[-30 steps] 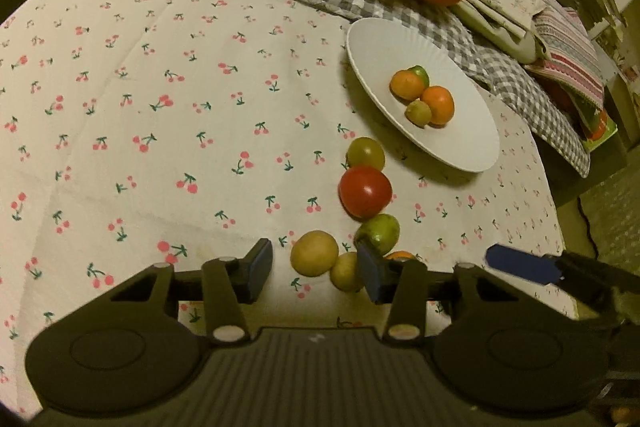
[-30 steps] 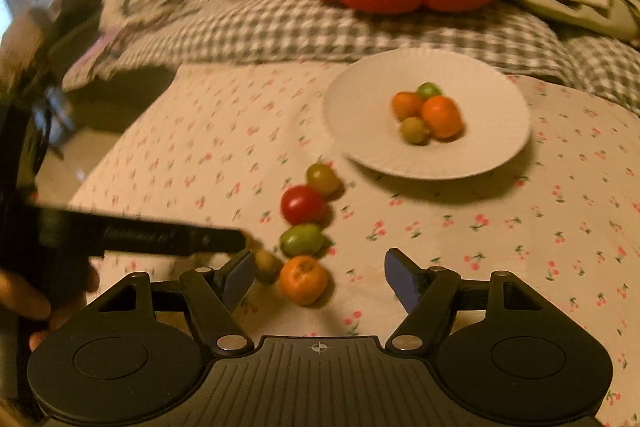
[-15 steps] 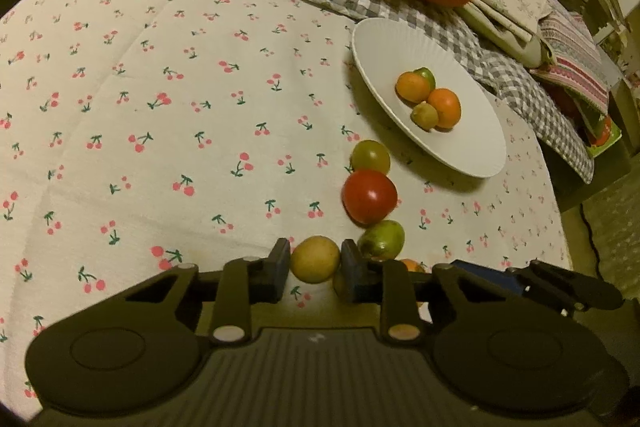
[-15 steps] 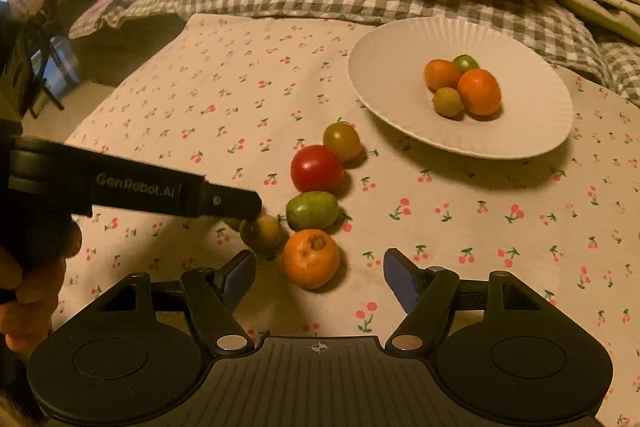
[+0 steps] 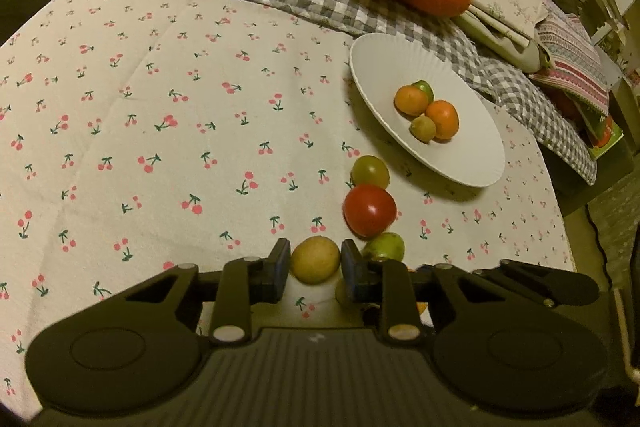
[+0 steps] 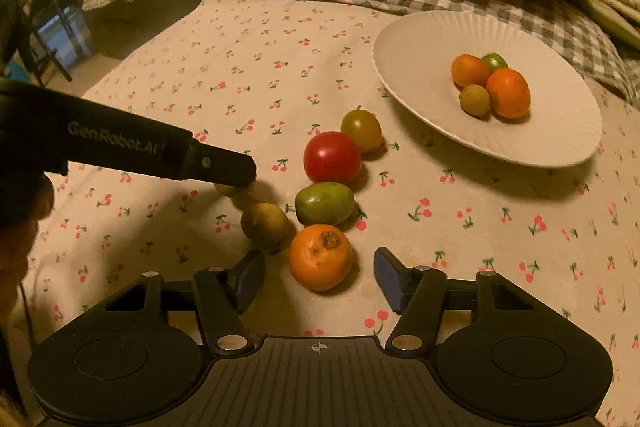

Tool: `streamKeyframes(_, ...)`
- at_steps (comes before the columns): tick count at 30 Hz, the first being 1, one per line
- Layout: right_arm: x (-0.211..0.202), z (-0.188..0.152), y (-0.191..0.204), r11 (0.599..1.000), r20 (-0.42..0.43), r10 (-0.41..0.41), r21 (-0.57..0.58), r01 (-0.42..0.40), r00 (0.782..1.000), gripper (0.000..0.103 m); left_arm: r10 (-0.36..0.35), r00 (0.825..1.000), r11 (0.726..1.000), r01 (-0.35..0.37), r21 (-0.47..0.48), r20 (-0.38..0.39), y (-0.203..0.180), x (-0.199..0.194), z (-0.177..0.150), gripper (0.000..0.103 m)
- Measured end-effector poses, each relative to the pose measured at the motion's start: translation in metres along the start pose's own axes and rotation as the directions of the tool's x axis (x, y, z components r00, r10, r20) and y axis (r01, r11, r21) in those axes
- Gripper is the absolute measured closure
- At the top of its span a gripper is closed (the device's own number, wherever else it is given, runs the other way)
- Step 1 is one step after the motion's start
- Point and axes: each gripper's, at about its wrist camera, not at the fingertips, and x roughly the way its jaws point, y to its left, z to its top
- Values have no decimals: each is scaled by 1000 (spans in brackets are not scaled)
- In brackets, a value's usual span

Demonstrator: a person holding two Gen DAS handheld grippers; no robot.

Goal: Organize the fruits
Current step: 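Grasp another yellow citrus with left tool while right tool grasps an orange, then carry both fruits onto the white plate and open both tools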

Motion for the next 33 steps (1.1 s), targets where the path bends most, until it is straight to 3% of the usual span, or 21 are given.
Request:
streamKeyframes(2,2,2,0,1000,4,7,-7,-7,1000,69,4,1000,1000,-4,2,2,0,0,0,77)
streamKeyframes(3,3,4,0,1000,5,9,-7,-9,1000,72,5,1000,1000,-5,2,3,1,0,1,77)
streamKeyframes(14,-10,8,0,1000,1,8,6,-8,1000,72,10,1000,1000,-11,12,25,-1,-5,2,77)
streamKeyframes(33,-33,15,-22,997,68,-16,72,11,998,72,16,997,998,-21,63,74,-13,-7,16,77)
